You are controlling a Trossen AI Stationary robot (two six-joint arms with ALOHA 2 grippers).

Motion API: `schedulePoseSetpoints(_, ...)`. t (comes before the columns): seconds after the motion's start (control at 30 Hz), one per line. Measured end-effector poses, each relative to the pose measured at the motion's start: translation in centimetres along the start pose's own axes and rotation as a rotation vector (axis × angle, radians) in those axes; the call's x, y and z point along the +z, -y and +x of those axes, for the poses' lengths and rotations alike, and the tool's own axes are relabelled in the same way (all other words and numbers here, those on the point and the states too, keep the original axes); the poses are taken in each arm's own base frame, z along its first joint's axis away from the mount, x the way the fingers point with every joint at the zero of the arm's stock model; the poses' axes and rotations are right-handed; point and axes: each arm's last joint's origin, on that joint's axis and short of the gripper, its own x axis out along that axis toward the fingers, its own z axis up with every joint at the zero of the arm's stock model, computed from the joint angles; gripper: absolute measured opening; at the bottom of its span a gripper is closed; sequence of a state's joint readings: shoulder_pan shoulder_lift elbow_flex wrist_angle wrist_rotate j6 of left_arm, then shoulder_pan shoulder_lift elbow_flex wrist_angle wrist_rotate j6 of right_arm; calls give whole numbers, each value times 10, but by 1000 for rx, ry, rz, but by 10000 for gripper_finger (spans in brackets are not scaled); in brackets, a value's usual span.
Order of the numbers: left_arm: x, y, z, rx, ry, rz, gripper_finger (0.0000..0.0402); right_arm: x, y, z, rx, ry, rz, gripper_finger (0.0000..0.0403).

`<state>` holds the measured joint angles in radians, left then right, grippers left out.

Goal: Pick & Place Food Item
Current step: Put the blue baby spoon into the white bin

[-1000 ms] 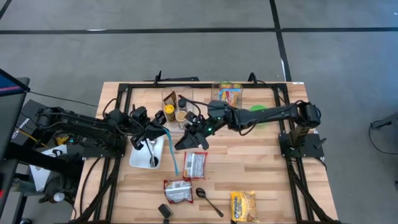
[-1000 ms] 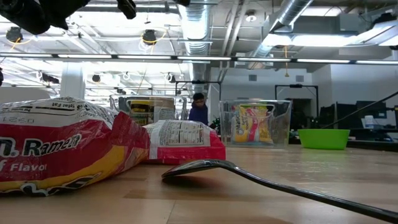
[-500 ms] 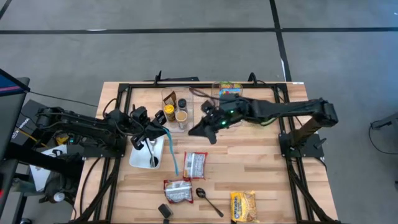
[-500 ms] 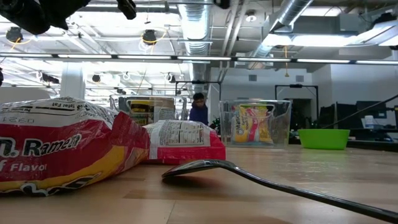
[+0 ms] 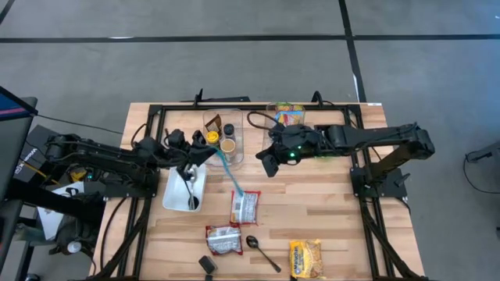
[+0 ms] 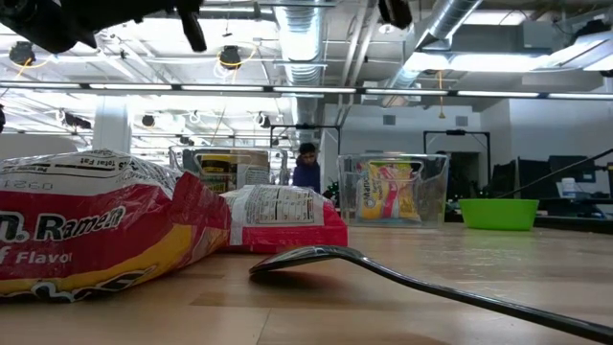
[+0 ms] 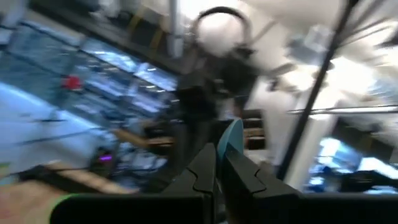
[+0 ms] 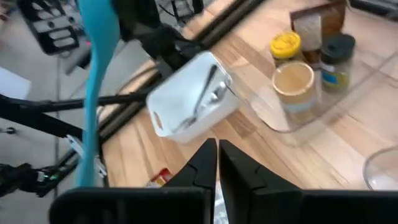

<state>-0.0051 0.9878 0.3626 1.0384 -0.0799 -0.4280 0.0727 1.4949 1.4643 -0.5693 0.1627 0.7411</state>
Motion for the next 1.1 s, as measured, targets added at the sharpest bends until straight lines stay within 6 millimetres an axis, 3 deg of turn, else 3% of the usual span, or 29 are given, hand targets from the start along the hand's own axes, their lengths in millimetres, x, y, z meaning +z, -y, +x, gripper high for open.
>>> schedulePoseSetpoints(0.17,-11,-9,-1,175,-73,37,3,-8,4,16,-57,-55,6,4)
schedulePoseSetpoints(0.4,-22,-15,-4,255,-185,5,3,-16,7,36,-92,-103,-3,3)
schedulePoseSetpoints(0.6,-17,-14,-15,290,-242,-27,3,-18,9,36,-112,-125,-8,3)
schedulePoseSetpoints(1.1,1,-8,-66,385,-448,-173,3,-14,13,36,-122,-122,-25,3)
